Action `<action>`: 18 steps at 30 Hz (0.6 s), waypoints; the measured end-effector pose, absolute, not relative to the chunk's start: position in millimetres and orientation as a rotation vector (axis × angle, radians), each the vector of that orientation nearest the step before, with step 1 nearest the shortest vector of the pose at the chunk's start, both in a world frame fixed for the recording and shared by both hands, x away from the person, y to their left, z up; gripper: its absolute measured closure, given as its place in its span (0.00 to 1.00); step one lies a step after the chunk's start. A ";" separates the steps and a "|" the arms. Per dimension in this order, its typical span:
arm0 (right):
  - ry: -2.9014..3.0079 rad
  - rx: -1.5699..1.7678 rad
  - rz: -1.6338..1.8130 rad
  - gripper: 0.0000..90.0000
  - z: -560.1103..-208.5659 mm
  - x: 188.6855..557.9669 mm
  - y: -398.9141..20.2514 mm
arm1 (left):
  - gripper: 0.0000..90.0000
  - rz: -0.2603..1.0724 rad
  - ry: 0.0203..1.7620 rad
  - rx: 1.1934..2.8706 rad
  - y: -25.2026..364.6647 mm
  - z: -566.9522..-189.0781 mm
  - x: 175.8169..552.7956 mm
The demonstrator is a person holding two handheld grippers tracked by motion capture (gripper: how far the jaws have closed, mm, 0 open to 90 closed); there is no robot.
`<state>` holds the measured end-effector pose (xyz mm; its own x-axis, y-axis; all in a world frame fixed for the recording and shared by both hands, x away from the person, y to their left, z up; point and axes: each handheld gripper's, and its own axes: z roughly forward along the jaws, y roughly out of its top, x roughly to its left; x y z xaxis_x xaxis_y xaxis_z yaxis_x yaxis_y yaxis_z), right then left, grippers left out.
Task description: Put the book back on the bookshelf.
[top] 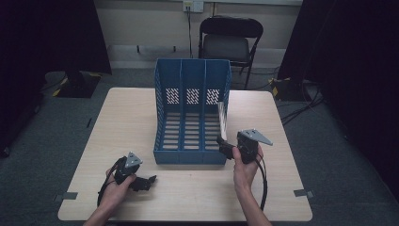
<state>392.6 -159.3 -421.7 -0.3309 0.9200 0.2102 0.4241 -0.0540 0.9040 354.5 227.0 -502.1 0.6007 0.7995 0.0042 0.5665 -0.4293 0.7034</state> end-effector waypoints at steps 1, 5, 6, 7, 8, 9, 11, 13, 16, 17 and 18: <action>1.758 1.422 1.381 0.16 -421.5 391.0 -160.8 | 0.00 0.447 1.074 2.155 227.0 -502.1 354.5; 1.800 1.412 1.362 0.16 -425.0 381.6 -166.8 | 0.00 0.446 1.075 2.154 227.0 -502.1 354.5; 1.803 1.419 1.353 0.16 -426.0 380.0 -168.3 | 0.00 0.450 1.076 2.155 227.0 -502.1 354.5; 1.810 1.420 1.347 0.16 -426.9 378.1 -170.2 | 0.00 0.447 1.076 2.159 227.4 -501.8 354.7; 1.815 1.414 1.354 0.16 -427.4 375.8 -172.4 | 0.00 0.453 1.076 2.161 228.2 -501.8 355.1; 1.819 1.411 1.347 0.16 -427.9 373.1 -175.3 | 0.00 0.447 1.077 2.156 228.6 -501.9 355.3; 1.835 1.403 1.340 0.16 -428.9 369.3 -179.6 | 0.00 0.448 1.082 2.160 229.3 -501.7 355.1; 1.854 1.402 1.326 0.16 -430.7 365.4 -185.2 | 0.00 0.452 1.090 2.146 229.9 -502.0 355.4; 1.889 1.404 1.283 0.17 -433.3 361.0 -194.0 | 0.00 0.453 1.086 2.150 230.7 -502.0 355.6; 1.915 1.400 1.281 0.17 -434.9 359.3 -197.7 | 0.00 0.454 1.080 2.153 231.1 -501.9 355.8; 1.927 1.400 1.263 0.17 -436.1 358.1 -200.1 | 0.00 0.447 1.097 2.133 230.4 -502.5 355.2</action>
